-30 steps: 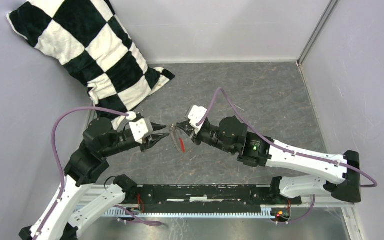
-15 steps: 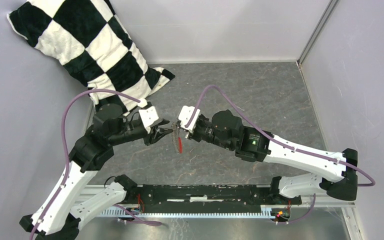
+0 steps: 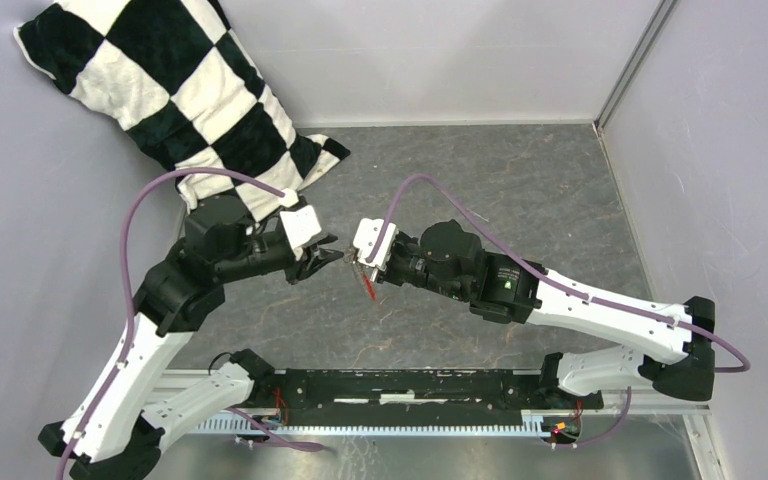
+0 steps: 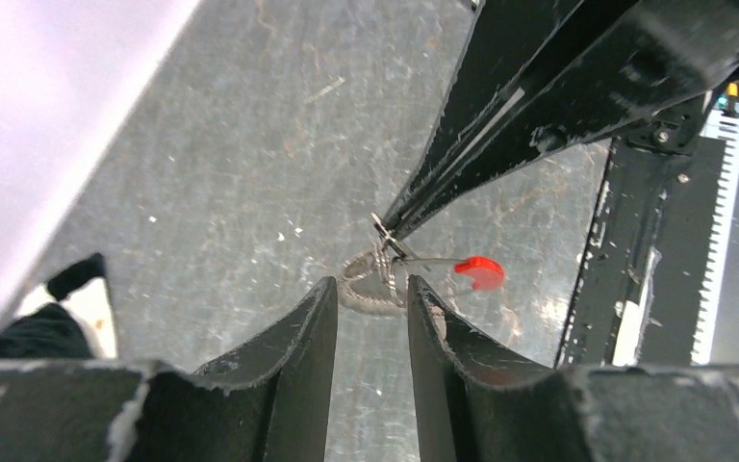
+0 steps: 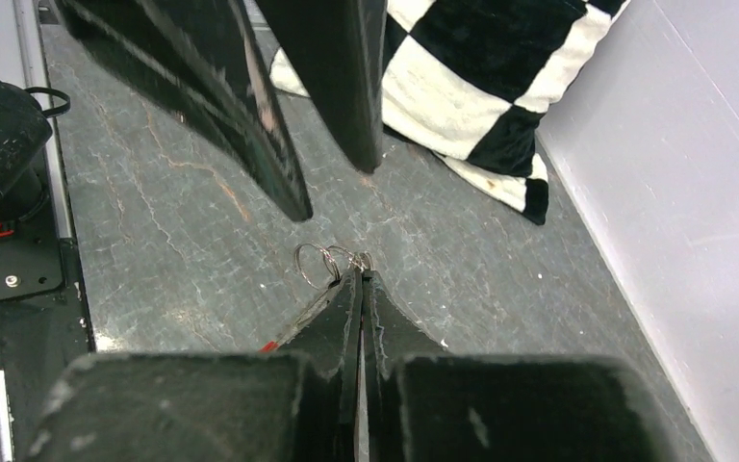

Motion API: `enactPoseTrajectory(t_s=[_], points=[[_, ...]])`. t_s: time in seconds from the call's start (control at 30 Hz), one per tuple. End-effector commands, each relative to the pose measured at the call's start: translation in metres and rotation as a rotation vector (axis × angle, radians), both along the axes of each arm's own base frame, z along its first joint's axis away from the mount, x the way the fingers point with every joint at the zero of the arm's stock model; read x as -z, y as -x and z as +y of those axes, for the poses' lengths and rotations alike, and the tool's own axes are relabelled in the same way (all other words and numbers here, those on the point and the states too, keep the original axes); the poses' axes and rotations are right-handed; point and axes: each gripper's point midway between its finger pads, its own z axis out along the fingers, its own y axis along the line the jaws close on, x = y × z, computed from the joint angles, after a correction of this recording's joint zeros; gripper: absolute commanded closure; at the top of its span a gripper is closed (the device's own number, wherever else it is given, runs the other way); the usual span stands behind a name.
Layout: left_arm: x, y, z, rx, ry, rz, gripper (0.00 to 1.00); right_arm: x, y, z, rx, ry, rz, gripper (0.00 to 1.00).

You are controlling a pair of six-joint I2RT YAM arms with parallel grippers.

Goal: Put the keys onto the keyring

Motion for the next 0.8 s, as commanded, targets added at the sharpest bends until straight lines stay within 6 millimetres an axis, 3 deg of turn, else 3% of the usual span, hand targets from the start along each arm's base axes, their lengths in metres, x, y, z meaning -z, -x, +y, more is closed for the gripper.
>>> enactPoseTrajectory(t_s=[0.0, 0.27, 0.5, 0.77], points=[[-0.025, -0.001, 0.006, 0.019, -0.020, -0.126, 0.61, -0.035, 0.002, 0.001, -0.019, -0.085, -0.048, 0.99], [0.005, -0.005, -0.001, 0.038, -0.059, -0.051, 0.67, -0.040, 0.006, 0.005, -0.045, -0.103, -0.042, 0.99], [0.011, -0.015, -0.001, 0.011, -0.078, -0.052, 0.72, -0.041, 0.008, 0.007, -0.061, -0.107, -0.038, 0.99], [0.014, -0.001, -0.006, 0.059, -0.050, 0.002, 0.72, -0.040, 0.008, 0.007, -0.060, -0.104, -0.037, 0.99]])
